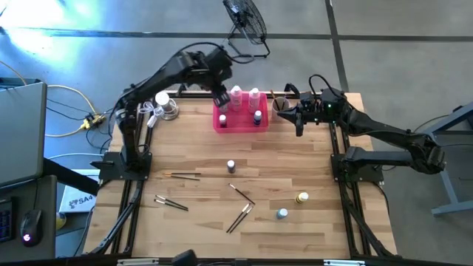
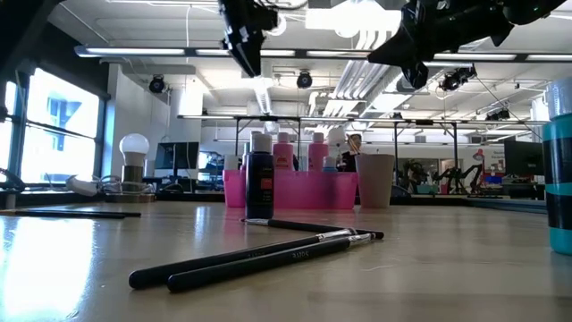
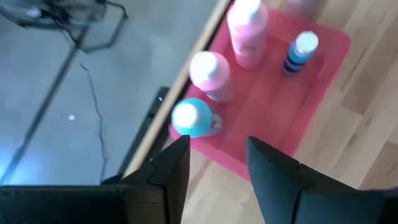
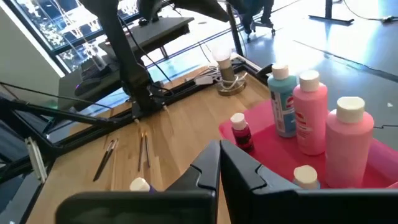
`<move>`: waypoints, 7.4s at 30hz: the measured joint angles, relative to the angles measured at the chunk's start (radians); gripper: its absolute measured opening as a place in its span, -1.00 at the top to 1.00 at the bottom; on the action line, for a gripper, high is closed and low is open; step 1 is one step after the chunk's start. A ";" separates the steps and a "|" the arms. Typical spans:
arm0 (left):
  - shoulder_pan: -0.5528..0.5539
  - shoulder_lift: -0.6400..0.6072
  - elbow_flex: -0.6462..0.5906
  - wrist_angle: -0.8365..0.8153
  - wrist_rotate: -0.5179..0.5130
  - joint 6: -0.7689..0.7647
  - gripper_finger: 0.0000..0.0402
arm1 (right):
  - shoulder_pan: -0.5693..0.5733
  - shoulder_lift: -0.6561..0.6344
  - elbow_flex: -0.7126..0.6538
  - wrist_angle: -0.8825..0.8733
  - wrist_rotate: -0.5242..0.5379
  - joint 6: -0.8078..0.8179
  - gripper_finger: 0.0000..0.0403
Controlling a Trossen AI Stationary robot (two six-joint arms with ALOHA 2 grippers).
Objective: Pick & Place Paint Supplies
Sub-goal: Put the small purple paint bottle into the pink bin
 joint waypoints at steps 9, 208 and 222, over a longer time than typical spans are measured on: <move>-0.001 -0.296 -0.324 0.152 0.008 0.027 0.24 | 0.000 0.000 0.000 0.028 0.026 0.000 0.98; -0.001 -1.494 -1.290 0.774 -0.008 -0.445 0.24 | 0.001 0.099 0.000 0.426 0.418 -0.181 0.69; -0.001 -1.495 -1.290 0.773 -0.070 -0.418 0.24 | 0.000 0.115 0.000 0.432 0.361 -0.222 0.37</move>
